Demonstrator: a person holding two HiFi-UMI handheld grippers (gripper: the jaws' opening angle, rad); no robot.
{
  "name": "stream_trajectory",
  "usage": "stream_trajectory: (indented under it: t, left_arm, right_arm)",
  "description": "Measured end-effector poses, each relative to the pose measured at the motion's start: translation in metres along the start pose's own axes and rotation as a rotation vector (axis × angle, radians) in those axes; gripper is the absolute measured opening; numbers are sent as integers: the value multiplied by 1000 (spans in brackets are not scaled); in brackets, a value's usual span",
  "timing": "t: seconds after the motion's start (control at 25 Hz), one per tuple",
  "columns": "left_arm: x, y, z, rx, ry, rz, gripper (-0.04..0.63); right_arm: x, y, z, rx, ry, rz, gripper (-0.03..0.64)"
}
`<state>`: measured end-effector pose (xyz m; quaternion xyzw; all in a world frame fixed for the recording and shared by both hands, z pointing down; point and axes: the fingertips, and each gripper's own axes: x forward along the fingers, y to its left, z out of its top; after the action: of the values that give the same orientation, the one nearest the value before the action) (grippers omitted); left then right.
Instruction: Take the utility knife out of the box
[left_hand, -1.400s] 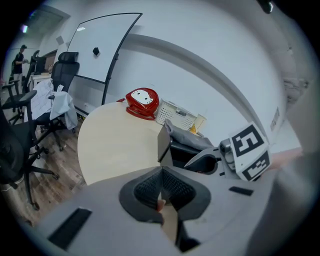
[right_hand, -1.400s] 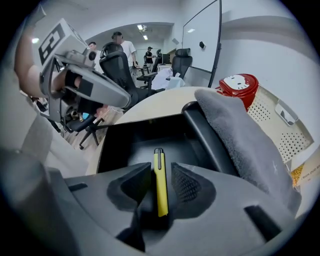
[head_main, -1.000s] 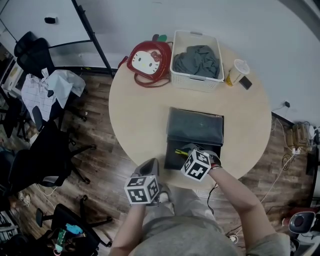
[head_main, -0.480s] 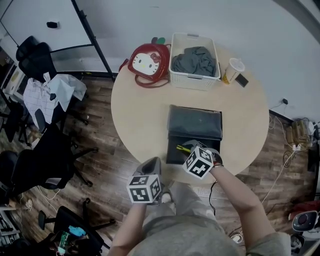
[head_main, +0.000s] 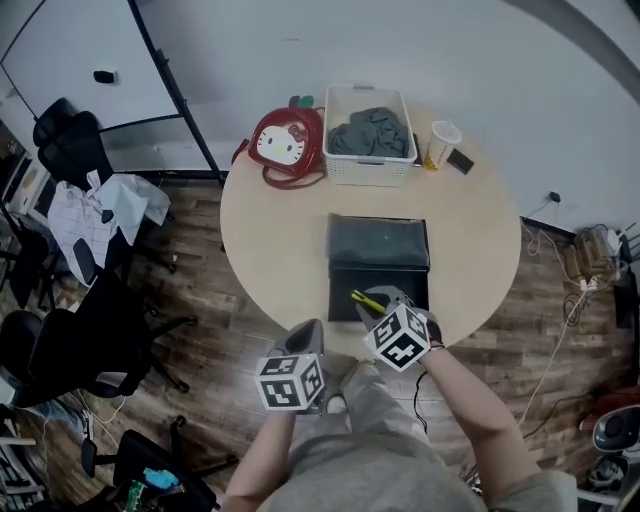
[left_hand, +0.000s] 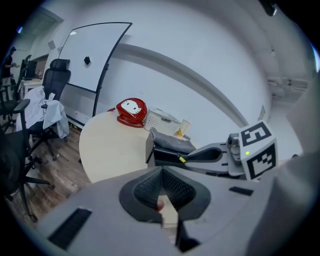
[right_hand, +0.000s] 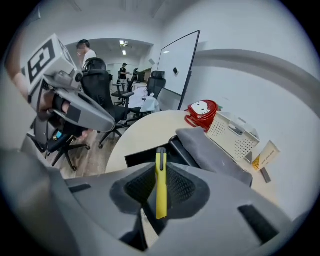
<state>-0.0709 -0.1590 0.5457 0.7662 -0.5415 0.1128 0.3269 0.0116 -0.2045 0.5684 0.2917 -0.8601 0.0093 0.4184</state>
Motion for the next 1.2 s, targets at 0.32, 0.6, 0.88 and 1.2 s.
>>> stream_trajectory:
  t: [0.32, 0.6, 0.88, 1.2]
  left_arm:
    - [-23, -16, 0, 27, -32, -34, 3]
    - [-40, -28, 1, 42, -57, -58, 2]
    - [-54, -33, 4, 50, -84, -75, 2]
    - [-69, -36, 7, 58, -109, -81, 3]
  right_arm:
    - [-51, 6, 15, 155, -133, -147, 54]
    - [-93, 13, 24, 232, -226, -252, 54]
    - [-122, 28, 32, 344, -369, -294, 54]
    - [-135, 42, 24, 369, -397, -311, 54]
